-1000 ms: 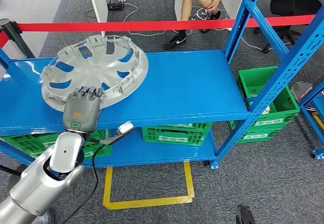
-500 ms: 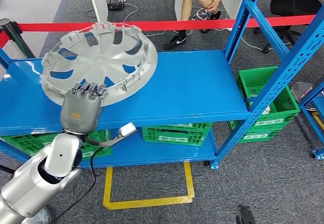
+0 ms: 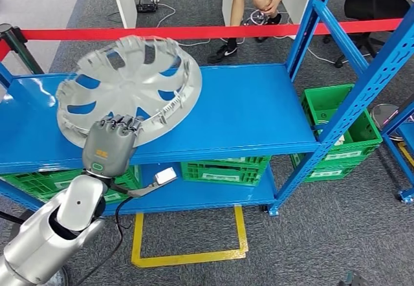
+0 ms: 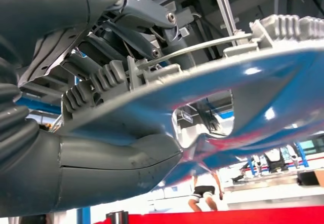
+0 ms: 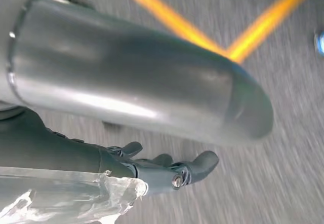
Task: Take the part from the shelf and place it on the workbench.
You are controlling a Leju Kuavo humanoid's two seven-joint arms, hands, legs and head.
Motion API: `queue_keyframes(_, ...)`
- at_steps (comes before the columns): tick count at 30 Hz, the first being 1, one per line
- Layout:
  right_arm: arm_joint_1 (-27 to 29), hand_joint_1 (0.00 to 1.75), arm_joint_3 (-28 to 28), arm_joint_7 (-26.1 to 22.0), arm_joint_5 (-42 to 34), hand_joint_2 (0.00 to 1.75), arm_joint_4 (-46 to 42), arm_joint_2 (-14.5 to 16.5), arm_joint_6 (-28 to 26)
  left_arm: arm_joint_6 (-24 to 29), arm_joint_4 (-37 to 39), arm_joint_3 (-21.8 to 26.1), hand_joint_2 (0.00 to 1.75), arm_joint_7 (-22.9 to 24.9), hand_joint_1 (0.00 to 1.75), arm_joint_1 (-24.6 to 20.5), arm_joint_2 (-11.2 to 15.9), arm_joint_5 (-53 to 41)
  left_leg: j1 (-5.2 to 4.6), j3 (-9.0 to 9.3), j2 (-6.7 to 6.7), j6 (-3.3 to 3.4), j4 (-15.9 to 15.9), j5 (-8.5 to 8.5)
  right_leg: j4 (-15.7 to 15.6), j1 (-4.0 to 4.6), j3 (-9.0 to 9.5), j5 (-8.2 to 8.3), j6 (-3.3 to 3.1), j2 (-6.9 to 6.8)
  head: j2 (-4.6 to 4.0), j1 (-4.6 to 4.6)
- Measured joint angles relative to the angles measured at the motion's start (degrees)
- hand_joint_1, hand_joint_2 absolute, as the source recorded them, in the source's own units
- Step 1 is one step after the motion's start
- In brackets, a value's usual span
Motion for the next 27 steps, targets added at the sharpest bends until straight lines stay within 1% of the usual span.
queue_keyframes(1, 0.01, 0.00, 5.70, -0.02, -5.72, 0.00, 0.10, -0.13, -0.03, 0.26, -0.02, 0.04, 1.75, 0.10, 1.75, 0.35, -0.01, 0.01, 0.00, 0.01, 0.01, 0.00, 0.00, 0.00, 0.00, -0.01, -0.02, 0.01, 0.01, -0.01, 0.00, -0.02)
queue_keyframes(2, 0.05, 0.00, 10.37, 0.02, -8.17, 0.00, 0.25, -0.17, -0.09, 0.54, -0.03, 0.05, 1.75, 0.31, 1.75, 0.70, 0.02, 0.01, -0.01, 0.01, 0.00, 0.00, 0.00, 0.01, 0.00, -0.02, -0.03, 0.02, 0.03, -0.04, 0.00, -0.02)
queue_keyframes(3, 0.12, 0.00, 14.22, 0.05, -7.66, 0.00, 0.40, -0.19, -0.15, 0.77, -0.05, 0.07, 1.75, 0.58, 1.75, 1.04, 0.07, 0.01, -0.01, 0.01, -0.02, 0.00, 0.00, 0.03, 0.00, -0.02, -0.04, 0.03, 0.03, -0.08, -0.01, -0.03)
queue_keyframes(5, 0.27, 0.00, 19.79, 0.07, -1.22, 0.00, 0.67, -0.25, -0.30, 0.95, -0.08, 0.08, 1.75, 1.30, 1.75, 1.46, 0.31, 0.01, 0.01, 0.00, -0.04, 0.00, -0.01, 0.06, 0.02, 0.00, -0.04, 0.03, 0.03, -0.12, 0.00, -0.03)
queue_keyframes(6, 0.32, 0.00, 21.90, 0.06, 2.01, 0.00, 0.76, -0.32, -0.37, 0.95, -0.12, 0.07, 1.75, 1.71, 1.75, 1.58, 0.49, 0.01, -0.03, -0.03, -0.05, 0.12, 0.10, 0.02, -0.10, -0.08, -0.01, 0.12, 0.15, -0.11, 0.00, -0.03)
queue_keyframes(7, 0.35, 0.00, 23.61, 0.05, 4.09, 0.00, 0.84, -0.38, -0.49, 0.95, -0.23, 0.03, 1.75, 2.14, 1.75, 1.69, 0.71, 0.00, -0.08, -0.06, -0.06, 0.36, 0.16, 0.06, -0.27, -0.17, 0.02, 0.27, 0.36, -0.08, 0.00, -0.04)
queue_keyframes(9, 0.39, 0.00, 26.12, 0.05, 5.62, 0.00, 0.95, -0.50, -0.75, 0.95, -0.63, -0.04, 1.75, 2.83, 1.75, 1.80, 1.07, -0.01, -0.07, 0.07, 0.02, 1.04, -0.46, 0.55, -0.64, -0.32, -0.06, 0.52, 0.91, -0.05, -0.01, -0.03)
queue_keyframes(10, 0.41, 0.00, 26.91, 0.04, 5.86, 0.00, 0.98, -0.58, -0.85, 0.95, -0.84, -0.08, 1.75, 3.04, 1.75, 1.82, 1.19, -0.03, 0.03, 0.27, 0.12, 1.33, -1.17, 0.98, -0.18, -0.25, -0.43, 0.03, 1.04, -0.11, -0.01, -0.01)
queue_keyframes(11, 0.42, 0.00, 27.52, 0.04, 5.97, 0.00, 1.02, -0.68, -0.89, 0.95, -1.00, -0.10, 1.75, 3.17, 1.75, 1.80, 1.29, -0.04, 0.14, 0.44, 0.25, 1.53, -1.81, 1.34, 1.43, -0.16, -1.29, -1.12, 1.07, -0.18, -0.01, 0.05)
queue_keyframes(12, 0.44, 0.00, 28.06, 0.03, 6.01, 0.00, 1.06, -0.75, -0.89, 0.94, -1.11, -0.12, 1.75, 3.24, 1.75, 1.85, 1.38, -0.05, 0.24, 0.57, 0.39, 1.63, -2.24, 1.59, 4.31, -0.09, -2.69, -2.83, 1.01, -0.26, 0.00, 0.14)
queue_keyframes(13, 0.48, 0.00, 28.59, 0.03, 6.03, 0.00, 1.13, -0.80, -0.86, 0.94, -1.16, -0.14, 1.75, 3.27, 1.75, 1.93, 1.50, -0.07, 0.17, 0.55, 0.46, 1.70, -2.33, 1.66, 8.14, -0.04, -4.44, -4.70, 1.00, -0.31, 0.00, 0.17)
queue_keyframes(14, 0.55, 0.00, 29.12, 0.04, 6.05, 0.00, 1.20, -0.81, -0.84, 0.93, -1.21, -0.15, 1.75, 3.27, 1.75, 2.10, 1.62, -0.08, 0.15, 0.49, 0.52, 1.70, -2.29, 1.69, 12.08, -0.06, -6.26, -6.18, 1.01, -0.32, 0.01, 0.21)
queue_keyframes(15, 0.66, 0.00, 29.60, 0.05, 6.07, 0.00, 1.27, -0.82, -0.83, 0.93, -1.23, -0.14, 1.75, 3.21, 1.75, 2.35, 1.74, -0.08, 0.14, 0.45, 0.55, 1.67, -2.21, 1.70, 14.67, -0.11, -7.52, -6.68, 1.07, -0.33, 0.01, 0.22)
queue_keyframes(16, 0.79, 0.00, 29.95, 0.06, 6.10, 0.00, 1.31, -0.87, -0.84, 0.93, -1.24, -0.12, 1.75, 3.14, 1.75, 2.61, 1.85, -0.08, 0.20, 0.43, 0.56, 1.58, -2.11, 1.70, 15.22, -0.20, -7.88, -6.09, 1.18, -0.35, 0.01, 0.22)
queue_keyframes(17, 0.88, 0.00, 30.18, 0.07, 6.15, 0.00, 1.33, -0.94, -0.86, 0.93, -1.26, -0.10, 1.75, 3.03, 1.75, 2.87, 1.96, -0.07, 0.34, 0.41, 0.54, 1.38, -1.91, 1.65, 13.40, -0.34, -7.12, -4.41, 1.33, -0.37, 0.01, 0.23)
queue_keyframes(18, 0.91, 0.00, 30.34, 0.07, 6.20, 0.00, 1.34, -1.02, -0.89, 0.93, -1.30, -0.08, 1.75, 2.93, 1.75, 3.07, 2.04, -0.07, 0.53, 0.36, 0.51, 1.07, -1.59, 1.54, 9.86, -0.56, -5.52, -2.21, 1.57, -0.40, 0.01, 0.23)
queue_keyframes(19, 0.86, 0.00, 30.48, 0.07, 6.26, 0.00, 1.35, -1.06, -0.88, 0.93, -1.37, -0.04, 1.75, 2.88, 1.75, 3.20, 2.13, -0.06, 0.65, 0.18, 0.44, 0.61, -1.19, 1.41, 6.37, -0.66, -3.91, -0.76, 1.90, -0.31, 0.01, 0.31)
queue_keyframes(20, 0.79, 0.00, 30.62, 0.07, 6.31, 0.00, 1.37, -1.05, -0.86, 0.93, -1.49, 0.02, 1.75, 2.85, 1.75, 3.26, 2.25, -0.07, 0.68, -0.18, 0.35, 0.13, -0.53, 1.33, 3.69, -0.78, -2.68, 0.24, 1.86, -0.16, 0.01, 0.44)
queue_keyframes(21, 0.71, 0.00, 30.79, 0.07, 6.33, 0.00, 1.38, -1.03, -0.85, 0.93, -1.63, 0.11, 1.75, 2.85, 1.75, 3.28, 2.37, -0.07, 0.62, -0.61, 0.27, -0.29, 0.00, 1.39, 2.42, -0.83, -2.20, 0.57, 1.66, 0.01, 0.01, 0.43)
queue_keyframes(22, 0.71, 0.00, 30.97, 0.07, 6.36, 0.00, 1.39, -0.99, -0.84, 0.93, -1.78, 0.20, 1.75, 2.85, 1.75, 3.29, 2.50, -0.08, 0.49, -1.07, 0.20, -0.67, 0.37, 1.64, 2.41, -0.76, -2.36, 0.43, 1.27, 0.18, 0.01, 0.38)
queue_keyframes(23, 0.79, 0.00, 31.10, 0.08, 6.39, 0.00, 1.41, -0.99, -0.85, 0.93, -1.90, 0.27, 1.75, 2.84, 1.75, 3.35, 2.61, -0.08, 0.44, -1.46, 0.16, -0.92, 0.64, 1.92, 2.67, -0.78, -2.70, 0.72, 0.69, 0.24, 0.01, 0.29)
queue_keyframes(24, 0.87, 0.00, 31.20, 0.08, 6.43, 0.00, 1.43, -0.99, -0.87, 0.93, -1.98, 0.31, 1.75, 2.79, 1.75, 3.43, 2.69, -0.08, 0.47, -1.74, 0.18, -1.12, 0.67, 2.01, 2.94, -0.80, -3.13, 0.93, 0.27, 0.23, 0.01, 0.13)
queue_keyframes(25, 0.94, 0.00, 31.25, 0.08, 6.49, 0.00, 1.45, -1.00, -0.89, 0.94, -2.05, 0.34, 1.75, 2.73, 1.75, 3.57, 2.78, -0.08, 0.49, -2.10, 0.22, -1.30, 1.10, 1.47, 3.10, -0.80, -3.51, 1.19, -0.19, 0.22, 0.01, 0.08)
queue_keyframes(26, 0.93, 0.00, 31.28, 0.08, 6.55, 0.00, 1.46, -1.00, -0.90, 0.95, -2.13, 0.38, 1.75, 2.67, 1.75, 3.71, 2.87, -0.07, 0.52, -2.73, 0.25, -1.47, 2.52, 0.07, 3.14, -0.83, -3.93, 1.49, -0.73, 0.21, 0.01, 0.07)
queue_keyframes(27, 0.88, 0.00, 31.33, 0.08, 6.62, 0.00, 1.46, -1.01, -0.90, 0.95, -2.20, 0.42, 1.75, 2.62, 1.75, 3.81, 2.95, -0.07, 0.52, -3.76, 0.29, -1.62, 5.25, -2.10, 3.11, -0.83, -4.40, 1.85, -1.25, 0.19, 0.01, 0.01)
